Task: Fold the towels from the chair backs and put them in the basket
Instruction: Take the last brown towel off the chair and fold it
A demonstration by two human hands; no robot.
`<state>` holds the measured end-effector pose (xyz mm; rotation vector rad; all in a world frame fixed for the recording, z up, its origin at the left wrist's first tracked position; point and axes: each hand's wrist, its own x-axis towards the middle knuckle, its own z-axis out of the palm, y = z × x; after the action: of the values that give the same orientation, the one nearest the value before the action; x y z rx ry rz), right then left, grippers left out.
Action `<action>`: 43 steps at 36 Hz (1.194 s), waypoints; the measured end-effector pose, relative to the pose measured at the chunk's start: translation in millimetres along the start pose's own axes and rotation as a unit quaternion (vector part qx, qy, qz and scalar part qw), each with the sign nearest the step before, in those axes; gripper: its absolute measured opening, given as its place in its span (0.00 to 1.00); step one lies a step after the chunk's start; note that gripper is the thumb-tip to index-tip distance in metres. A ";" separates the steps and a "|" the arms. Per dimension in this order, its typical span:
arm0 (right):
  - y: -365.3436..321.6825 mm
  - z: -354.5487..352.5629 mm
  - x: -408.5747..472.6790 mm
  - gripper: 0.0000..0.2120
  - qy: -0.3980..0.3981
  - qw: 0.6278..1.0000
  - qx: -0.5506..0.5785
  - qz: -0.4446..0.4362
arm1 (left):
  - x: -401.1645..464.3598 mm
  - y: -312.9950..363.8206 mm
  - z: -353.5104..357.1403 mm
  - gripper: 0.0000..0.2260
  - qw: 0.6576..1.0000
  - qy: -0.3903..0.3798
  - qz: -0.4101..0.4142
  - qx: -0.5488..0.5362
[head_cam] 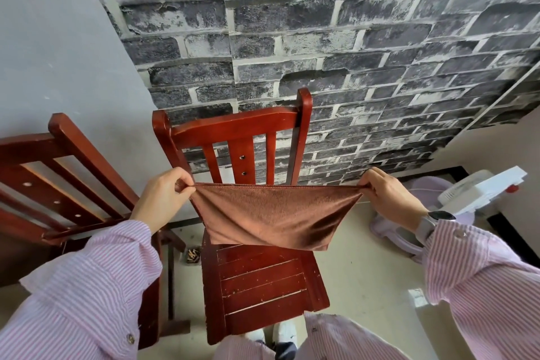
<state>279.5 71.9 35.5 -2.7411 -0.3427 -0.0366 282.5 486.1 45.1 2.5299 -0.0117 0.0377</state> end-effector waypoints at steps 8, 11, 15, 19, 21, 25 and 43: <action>4.4 0.7 8.3 0.05 0.008 1.000 0.007 0.007 | 5.5 -5.7 0.1 0.06 0.996 0.032 0.056 0.054; 5.8 3.7 11.5 0.04 0.015 1.000 0.004 -0.005 | 6.2 -10.9 2.0 0.06 0.993 0.041 0.077 0.085; 5.8 9.9 14.2 0.03 0.029 0.999 -0.005 -0.023 | 5.1 -11.9 7.2 0.06 0.993 0.042 0.064 0.087; 7.2 18.1 17.6 0.04 0.042 0.999 -0.004 -0.034 | 7.0 -10.6 12.4 0.05 0.996 0.042 0.048 0.059; 9.3 22.6 20.1 0.04 0.039 0.999 0.003 -0.034 | 9.9 -10.9 15.2 0.04 0.998 0.041 0.028 0.041; 15.6 34.3 26.6 0.05 0.031 0.999 0.015 -0.012 | 16.5 -17.5 21.4 0.02 0.999 0.028 -0.018 0.030; 6.1 77.9 28.5 0.01 0.173 0.980 0.080 0.060 | -6.1 -41.8 64.9 0.02 0.975 0.219 -0.047 0.007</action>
<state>307.1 101.9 -37.0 -2.5280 -0.0791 -0.4298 278.7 483.0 -32.2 2.4798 0.2855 0.5567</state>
